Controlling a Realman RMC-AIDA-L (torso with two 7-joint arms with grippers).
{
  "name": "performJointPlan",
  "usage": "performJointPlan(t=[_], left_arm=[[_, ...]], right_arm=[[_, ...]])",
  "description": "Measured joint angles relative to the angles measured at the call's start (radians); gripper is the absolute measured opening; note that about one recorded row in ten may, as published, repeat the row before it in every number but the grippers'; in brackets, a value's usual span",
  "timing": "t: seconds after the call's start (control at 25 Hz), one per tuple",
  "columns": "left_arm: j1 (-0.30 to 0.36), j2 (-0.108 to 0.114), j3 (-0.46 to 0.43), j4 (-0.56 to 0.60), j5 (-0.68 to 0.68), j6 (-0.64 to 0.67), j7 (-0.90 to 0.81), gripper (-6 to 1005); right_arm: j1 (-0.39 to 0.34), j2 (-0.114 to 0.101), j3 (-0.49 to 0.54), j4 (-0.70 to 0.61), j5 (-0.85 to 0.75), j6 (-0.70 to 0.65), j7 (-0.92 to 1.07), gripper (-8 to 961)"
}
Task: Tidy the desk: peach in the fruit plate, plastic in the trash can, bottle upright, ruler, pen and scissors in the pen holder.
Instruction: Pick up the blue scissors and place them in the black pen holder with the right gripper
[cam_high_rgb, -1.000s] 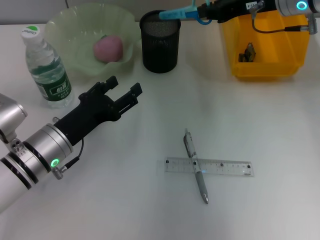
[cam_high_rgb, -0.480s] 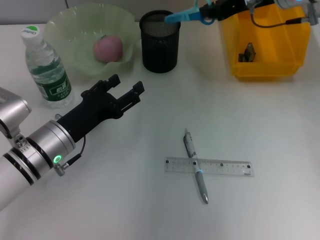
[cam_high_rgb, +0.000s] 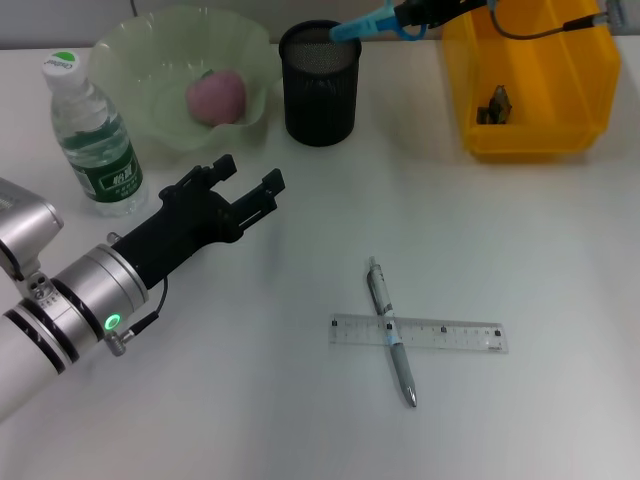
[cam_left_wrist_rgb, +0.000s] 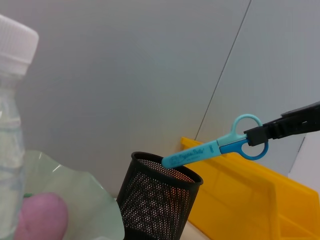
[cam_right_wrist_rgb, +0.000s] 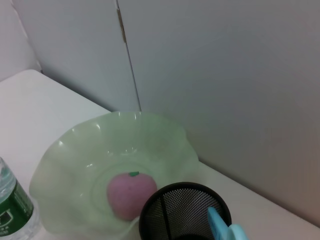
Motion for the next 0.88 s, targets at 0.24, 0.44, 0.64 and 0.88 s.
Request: performJointPlan(t=[0.24, 0.44, 0.64, 0.88], left_arm=[[0.001, 0.0, 0.005, 0.001, 0.0, 0.0, 0.0, 800], [0.003, 0.0, 0.006, -0.001, 0.001, 0.002, 0.001, 800], [0.004, 0.0, 0.006, -0.005, 0.001, 0.006, 0.001, 800], [0.004, 0.0, 0.006, -0.008, 0.002, 0.003, 0.001, 800]], right_arm=[[0.018, 0.0, 0.0, 0.009, -0.008, 0.001, 0.014, 110], [0.045, -0.007, 0.0, 0.011, -0.031, -0.009, 0.048, 112], [0.067, -0.014, 0.0, 0.016, -0.051, -0.036, 0.071, 113], [0.091, -0.016, 0.0, 0.039, -0.074, -0.044, 0.089, 115]])
